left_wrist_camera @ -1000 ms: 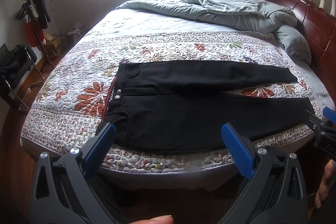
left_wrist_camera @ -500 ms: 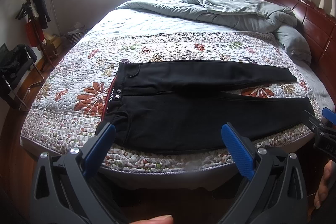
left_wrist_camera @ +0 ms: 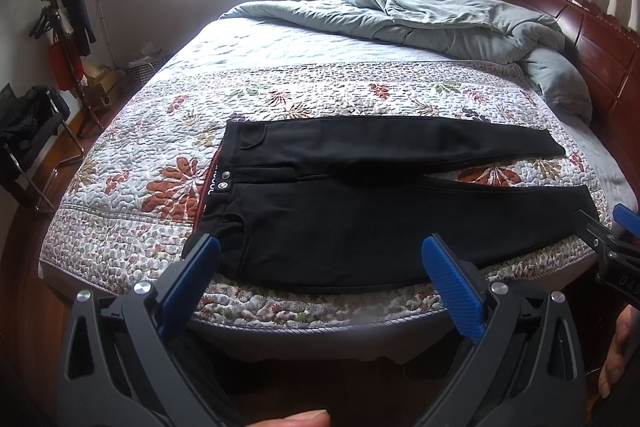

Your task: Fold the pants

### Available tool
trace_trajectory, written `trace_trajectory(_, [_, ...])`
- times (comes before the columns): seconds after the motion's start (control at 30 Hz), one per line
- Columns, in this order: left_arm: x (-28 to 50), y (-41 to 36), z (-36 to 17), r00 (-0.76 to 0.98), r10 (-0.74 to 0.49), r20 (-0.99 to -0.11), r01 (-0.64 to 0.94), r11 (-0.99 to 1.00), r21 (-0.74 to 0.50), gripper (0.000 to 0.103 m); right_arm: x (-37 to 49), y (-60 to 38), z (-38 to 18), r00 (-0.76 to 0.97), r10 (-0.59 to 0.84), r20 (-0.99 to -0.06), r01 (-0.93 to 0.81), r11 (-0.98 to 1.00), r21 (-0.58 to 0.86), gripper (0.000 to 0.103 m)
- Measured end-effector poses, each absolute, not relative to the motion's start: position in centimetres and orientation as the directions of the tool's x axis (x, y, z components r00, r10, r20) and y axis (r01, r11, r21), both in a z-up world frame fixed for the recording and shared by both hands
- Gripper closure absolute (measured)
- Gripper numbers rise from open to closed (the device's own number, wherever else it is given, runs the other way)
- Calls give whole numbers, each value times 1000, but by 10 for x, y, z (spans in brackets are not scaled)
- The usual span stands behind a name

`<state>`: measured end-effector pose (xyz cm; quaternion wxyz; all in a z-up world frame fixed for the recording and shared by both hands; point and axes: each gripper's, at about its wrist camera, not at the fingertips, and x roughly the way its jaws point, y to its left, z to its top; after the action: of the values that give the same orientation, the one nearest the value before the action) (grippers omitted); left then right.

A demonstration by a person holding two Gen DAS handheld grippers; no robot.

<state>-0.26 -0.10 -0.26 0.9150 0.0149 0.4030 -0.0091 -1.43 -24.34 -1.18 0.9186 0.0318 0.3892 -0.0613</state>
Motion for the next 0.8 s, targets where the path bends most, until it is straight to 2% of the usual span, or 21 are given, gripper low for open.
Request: trace_trajectory(0.8, [-3, -2, 2, 677, -4, -736, 28, 999, 20, 3, -9, -243, -8, 686, -81, -723, 128, 992, 10, 4])
